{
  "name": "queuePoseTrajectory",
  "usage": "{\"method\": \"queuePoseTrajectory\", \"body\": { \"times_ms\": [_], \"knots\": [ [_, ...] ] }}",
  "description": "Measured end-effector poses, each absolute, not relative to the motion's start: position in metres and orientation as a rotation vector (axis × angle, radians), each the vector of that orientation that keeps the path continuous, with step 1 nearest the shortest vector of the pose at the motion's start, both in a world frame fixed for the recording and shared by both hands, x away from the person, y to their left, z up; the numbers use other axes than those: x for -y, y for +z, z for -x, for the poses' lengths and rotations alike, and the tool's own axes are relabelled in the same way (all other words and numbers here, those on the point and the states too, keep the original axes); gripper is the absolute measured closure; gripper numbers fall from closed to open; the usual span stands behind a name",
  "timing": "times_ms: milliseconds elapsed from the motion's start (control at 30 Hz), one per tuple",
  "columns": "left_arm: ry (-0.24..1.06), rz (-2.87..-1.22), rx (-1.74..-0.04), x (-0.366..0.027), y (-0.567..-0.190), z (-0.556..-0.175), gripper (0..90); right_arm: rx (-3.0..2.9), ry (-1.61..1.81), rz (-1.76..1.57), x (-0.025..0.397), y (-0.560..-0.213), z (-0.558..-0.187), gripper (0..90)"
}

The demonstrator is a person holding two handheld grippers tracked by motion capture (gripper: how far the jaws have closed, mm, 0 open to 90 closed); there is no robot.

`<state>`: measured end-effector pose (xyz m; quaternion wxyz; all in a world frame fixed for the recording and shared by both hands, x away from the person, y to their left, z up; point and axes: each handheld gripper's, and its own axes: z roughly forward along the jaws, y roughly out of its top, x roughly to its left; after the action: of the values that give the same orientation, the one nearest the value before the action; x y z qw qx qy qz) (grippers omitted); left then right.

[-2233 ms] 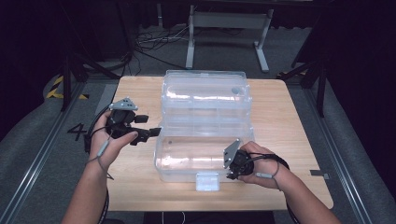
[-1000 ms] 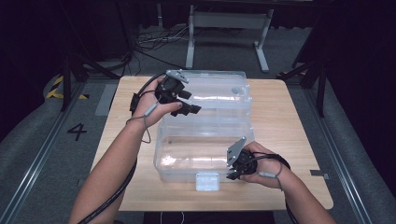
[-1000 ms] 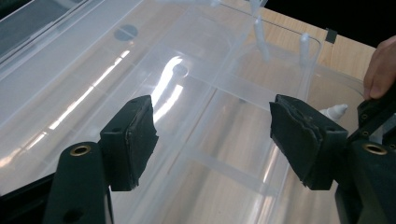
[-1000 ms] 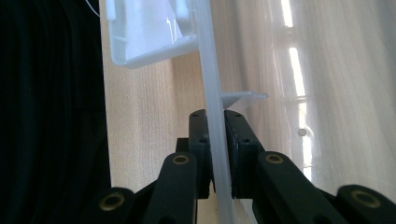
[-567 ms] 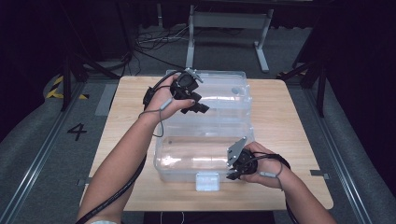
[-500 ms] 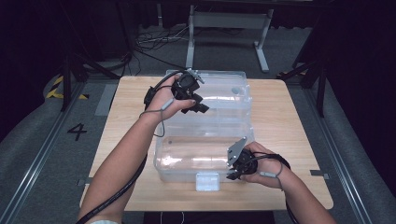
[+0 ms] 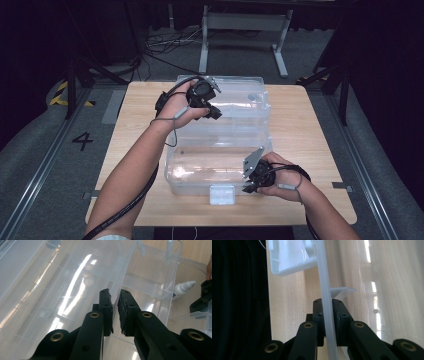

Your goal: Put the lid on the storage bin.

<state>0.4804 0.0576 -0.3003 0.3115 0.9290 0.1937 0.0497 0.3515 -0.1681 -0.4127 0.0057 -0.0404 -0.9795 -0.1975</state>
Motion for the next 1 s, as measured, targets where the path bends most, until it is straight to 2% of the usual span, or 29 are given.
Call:
{"method": "queuePoseTrajectory", "body": {
  "times_ms": [1000],
  "knots": [
    [0.108,-2.517,-0.421,-0.055,-0.286,-0.447,83.7,3.061,-0.643,0.128,0.171,-0.415,-0.351,82.0]
  ]
}}
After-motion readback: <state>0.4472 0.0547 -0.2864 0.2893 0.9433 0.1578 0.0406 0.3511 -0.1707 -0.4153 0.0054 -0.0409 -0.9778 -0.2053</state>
